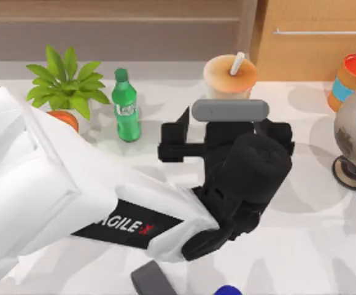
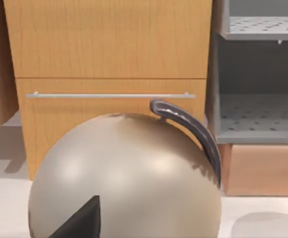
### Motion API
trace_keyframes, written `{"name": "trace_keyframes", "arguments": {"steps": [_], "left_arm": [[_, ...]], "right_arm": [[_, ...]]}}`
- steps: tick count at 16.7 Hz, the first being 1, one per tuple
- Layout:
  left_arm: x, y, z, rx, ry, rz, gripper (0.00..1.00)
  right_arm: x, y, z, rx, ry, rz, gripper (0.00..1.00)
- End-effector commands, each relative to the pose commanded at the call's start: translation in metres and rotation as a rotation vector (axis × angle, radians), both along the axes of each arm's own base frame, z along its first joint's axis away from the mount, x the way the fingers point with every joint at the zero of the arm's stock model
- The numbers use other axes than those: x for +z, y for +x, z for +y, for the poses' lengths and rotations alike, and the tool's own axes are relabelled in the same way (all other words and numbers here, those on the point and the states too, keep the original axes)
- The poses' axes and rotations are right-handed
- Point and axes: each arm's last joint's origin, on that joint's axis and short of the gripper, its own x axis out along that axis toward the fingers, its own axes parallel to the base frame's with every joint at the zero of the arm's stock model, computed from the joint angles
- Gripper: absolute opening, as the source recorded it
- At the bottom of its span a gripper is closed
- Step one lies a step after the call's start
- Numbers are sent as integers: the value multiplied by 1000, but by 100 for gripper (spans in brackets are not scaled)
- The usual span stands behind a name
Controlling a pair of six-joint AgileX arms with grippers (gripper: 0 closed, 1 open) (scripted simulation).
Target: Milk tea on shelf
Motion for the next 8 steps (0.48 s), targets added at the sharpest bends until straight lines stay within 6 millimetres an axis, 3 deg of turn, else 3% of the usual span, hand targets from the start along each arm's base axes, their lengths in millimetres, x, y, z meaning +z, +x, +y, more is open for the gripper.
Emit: {"name": "trace_keyframes", "arguments": {"steps": [3, 8], "left_arm": [[-12, -6, -14, -2, 3, -5, 100], [-13, -4, -12, 0, 6, -3, 100]], "right_arm": [[0, 0, 0, 0, 0, 0, 100], [0, 0, 0, 0, 0, 0, 100]]}}
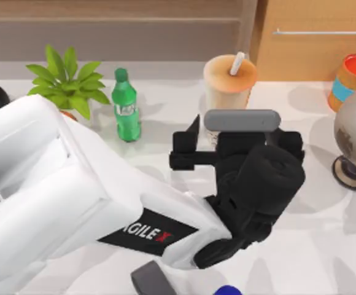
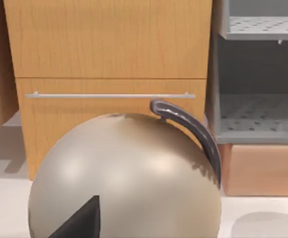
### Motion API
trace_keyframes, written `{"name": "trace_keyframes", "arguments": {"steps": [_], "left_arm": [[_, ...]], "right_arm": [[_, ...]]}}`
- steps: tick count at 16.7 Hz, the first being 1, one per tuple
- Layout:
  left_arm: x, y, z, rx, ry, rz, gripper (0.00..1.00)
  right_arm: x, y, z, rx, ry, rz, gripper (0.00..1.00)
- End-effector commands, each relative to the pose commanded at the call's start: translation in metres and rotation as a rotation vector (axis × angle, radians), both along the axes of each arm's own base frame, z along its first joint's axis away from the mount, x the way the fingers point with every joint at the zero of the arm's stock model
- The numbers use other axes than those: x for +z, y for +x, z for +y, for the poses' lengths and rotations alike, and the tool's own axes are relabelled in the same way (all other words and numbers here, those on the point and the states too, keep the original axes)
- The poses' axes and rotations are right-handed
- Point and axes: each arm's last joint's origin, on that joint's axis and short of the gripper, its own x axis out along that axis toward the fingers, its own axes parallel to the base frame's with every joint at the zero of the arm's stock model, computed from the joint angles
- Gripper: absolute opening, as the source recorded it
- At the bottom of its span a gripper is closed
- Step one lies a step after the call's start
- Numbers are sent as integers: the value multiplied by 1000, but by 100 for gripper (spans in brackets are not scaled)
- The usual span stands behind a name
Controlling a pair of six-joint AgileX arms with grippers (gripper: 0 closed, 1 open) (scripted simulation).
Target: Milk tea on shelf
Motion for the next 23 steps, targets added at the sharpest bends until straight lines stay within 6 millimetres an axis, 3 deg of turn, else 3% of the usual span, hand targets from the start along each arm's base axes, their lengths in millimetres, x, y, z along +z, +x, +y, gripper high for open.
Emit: {"name": "trace_keyframes", "arguments": {"steps": [2, 8, 13, 23], "left_arm": [[-1, 10, -2, -1, -4, -1, 100], [-13, 68, -4, -1, -4, -2, 100], [-15, 77, -4, -1, -3, -3, 100], [-15, 77, -4, -1, -3, -3, 25]], "right_arm": [[0, 0, 0, 0, 0, 0, 100], [0, 0, 0, 0, 0, 0, 100], [0, 0, 0, 0, 0, 0, 100], [0, 0, 0, 0, 0, 0, 100]]}}
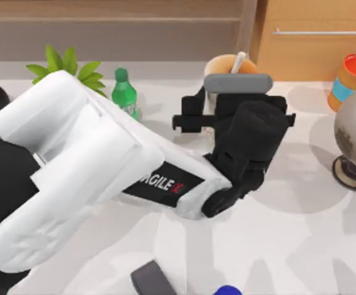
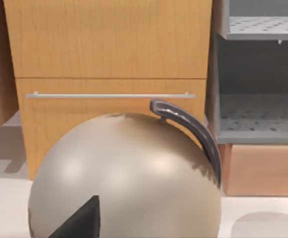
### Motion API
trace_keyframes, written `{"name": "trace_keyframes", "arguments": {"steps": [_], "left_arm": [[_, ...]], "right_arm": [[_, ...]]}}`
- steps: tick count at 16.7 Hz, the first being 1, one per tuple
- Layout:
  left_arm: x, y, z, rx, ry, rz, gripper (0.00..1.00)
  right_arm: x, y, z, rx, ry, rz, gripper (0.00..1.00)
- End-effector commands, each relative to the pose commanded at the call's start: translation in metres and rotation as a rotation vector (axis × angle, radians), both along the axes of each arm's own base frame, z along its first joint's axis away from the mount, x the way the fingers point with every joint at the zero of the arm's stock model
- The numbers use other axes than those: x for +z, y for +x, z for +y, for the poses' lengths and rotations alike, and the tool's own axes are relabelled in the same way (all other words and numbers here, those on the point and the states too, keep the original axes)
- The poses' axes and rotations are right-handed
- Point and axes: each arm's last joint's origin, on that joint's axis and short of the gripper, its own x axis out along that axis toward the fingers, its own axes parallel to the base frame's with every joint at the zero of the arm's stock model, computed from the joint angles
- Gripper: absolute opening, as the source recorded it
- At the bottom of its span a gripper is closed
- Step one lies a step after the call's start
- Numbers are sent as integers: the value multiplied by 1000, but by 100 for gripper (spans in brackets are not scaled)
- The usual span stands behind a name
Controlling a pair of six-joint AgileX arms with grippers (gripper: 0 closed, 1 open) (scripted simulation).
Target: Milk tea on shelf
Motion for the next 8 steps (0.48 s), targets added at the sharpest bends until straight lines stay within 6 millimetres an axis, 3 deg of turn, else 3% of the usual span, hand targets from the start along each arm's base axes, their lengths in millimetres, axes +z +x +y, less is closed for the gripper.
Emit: {"name": "trace_keyframes", "arguments": {"steps": [3, 8], "left_arm": [[0, 0, 0, 0, 0, 0, 2], [0, 0, 0, 0, 0, 0, 0]], "right_arm": [[0, 0, 0, 0, 0, 0, 100], [0, 0, 0, 0, 0, 0, 100]]}}
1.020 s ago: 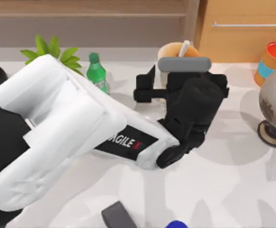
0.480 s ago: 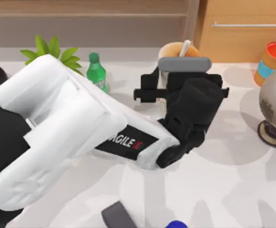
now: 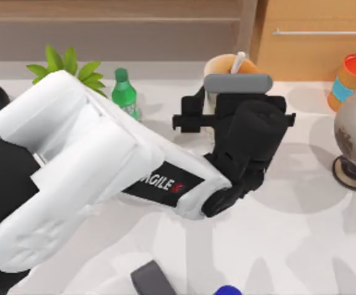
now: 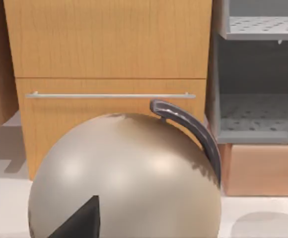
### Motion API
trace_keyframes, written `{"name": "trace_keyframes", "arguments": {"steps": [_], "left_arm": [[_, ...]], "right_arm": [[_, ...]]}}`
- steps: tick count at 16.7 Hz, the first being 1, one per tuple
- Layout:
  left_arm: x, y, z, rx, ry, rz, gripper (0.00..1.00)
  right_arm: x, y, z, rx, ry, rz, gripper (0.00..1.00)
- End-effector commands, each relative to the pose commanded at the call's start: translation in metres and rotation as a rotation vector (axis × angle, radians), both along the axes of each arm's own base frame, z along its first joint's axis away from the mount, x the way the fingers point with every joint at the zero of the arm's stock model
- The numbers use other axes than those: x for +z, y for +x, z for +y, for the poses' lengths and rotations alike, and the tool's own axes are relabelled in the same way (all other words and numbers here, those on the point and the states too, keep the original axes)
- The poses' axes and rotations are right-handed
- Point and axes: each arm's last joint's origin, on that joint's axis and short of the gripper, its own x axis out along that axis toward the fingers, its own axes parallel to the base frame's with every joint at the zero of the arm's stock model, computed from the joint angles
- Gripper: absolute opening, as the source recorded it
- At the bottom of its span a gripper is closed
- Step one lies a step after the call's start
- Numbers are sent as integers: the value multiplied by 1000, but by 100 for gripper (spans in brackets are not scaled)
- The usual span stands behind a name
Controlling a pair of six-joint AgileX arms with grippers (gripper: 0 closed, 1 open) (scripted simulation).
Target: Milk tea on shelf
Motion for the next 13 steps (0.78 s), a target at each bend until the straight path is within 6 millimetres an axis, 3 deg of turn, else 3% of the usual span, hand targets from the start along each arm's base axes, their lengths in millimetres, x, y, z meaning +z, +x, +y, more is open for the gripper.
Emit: {"name": "trace_keyframes", "arguments": {"steps": [13], "left_arm": [[10, -1, -1, -3, 0, -1, 0]], "right_arm": [[0, 0, 0, 0, 0, 0, 100]]}}
